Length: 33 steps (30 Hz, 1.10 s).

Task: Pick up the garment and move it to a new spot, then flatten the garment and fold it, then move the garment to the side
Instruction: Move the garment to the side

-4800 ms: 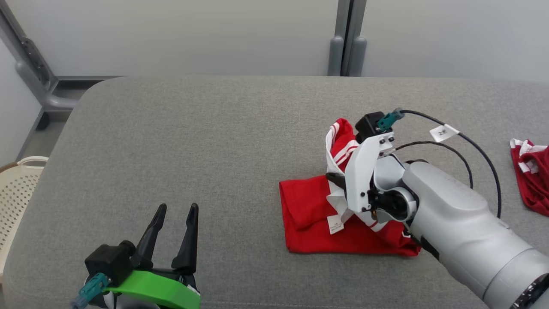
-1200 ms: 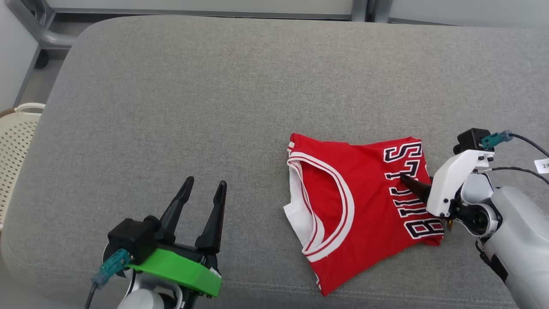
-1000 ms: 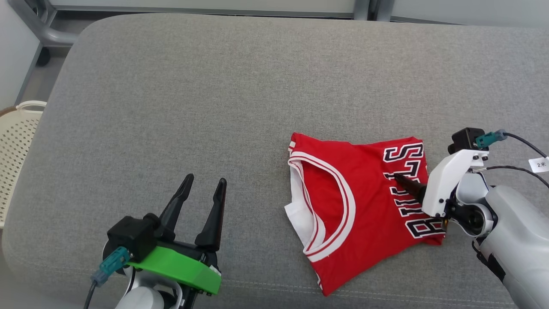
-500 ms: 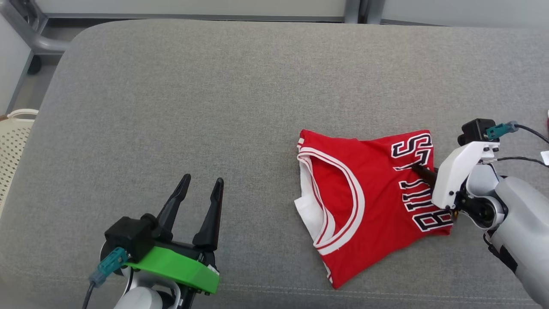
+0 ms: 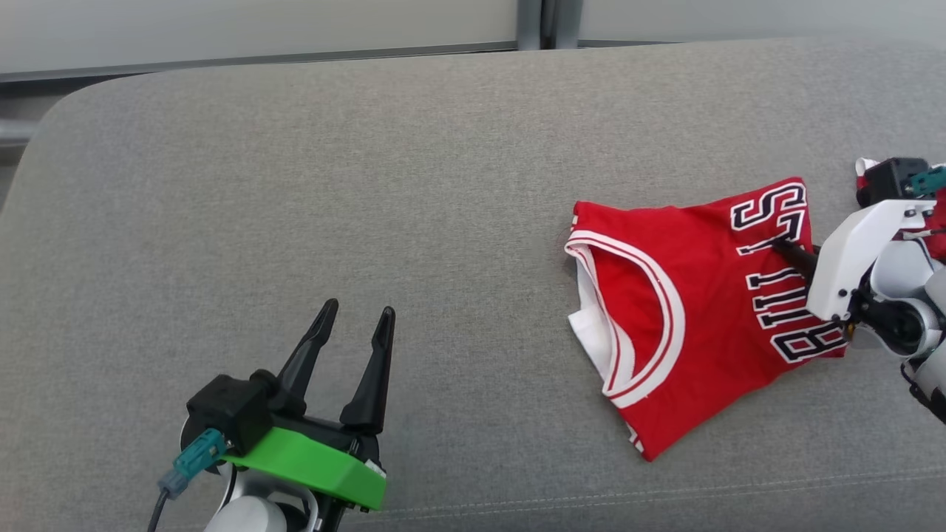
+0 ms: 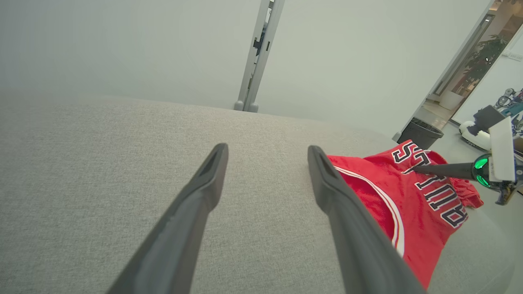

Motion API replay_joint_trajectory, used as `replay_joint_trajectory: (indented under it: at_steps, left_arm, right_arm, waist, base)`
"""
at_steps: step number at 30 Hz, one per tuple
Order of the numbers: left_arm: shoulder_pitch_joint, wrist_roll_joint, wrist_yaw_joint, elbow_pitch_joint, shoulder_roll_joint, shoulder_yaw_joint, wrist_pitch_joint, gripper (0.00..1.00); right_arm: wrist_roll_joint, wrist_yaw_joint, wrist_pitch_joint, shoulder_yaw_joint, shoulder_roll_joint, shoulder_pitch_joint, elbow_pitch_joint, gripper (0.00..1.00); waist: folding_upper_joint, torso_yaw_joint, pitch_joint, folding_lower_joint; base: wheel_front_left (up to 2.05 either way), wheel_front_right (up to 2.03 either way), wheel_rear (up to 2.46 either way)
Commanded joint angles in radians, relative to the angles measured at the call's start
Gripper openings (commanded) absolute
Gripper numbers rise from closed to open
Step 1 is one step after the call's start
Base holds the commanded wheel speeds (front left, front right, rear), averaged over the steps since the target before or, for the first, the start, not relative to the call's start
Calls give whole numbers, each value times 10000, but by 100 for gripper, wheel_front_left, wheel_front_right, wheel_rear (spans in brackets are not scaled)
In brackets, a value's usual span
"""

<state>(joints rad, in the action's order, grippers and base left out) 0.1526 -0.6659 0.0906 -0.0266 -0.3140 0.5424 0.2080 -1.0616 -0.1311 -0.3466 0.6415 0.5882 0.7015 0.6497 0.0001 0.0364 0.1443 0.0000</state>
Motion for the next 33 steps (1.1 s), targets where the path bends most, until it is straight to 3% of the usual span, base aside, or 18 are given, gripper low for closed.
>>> replay_joint_trajectory:
  at_steps: [1,9,18,33]
  left_arm:
    - [-16,90,35,-69,-46,6,-10,100]
    - [190,185,114,-252,-181,66,-211,100]
    - [323,259,196,-449,-384,86,-421,100]
    - [671,355,448,-1123,-978,-245,-813,100]
  right_arm:
    - [34,9,-34,-49,182,190,-55,0]
    - [298,9,-216,-101,531,840,-188,0]
    - [515,8,-163,-255,396,1626,43,0]
    - [1128,8,-15,-263,450,3310,977,0]
  waist:
    - [-1,-455,-49,0]
    - [-1,-1315,88,0]
    - [-1,-2040,380,0]
    - [-1,-2529,1147,0]
  base:
    - [0,0,0]
    - [0,0,0]
    - [0,0,0]
    - [0,0,0]
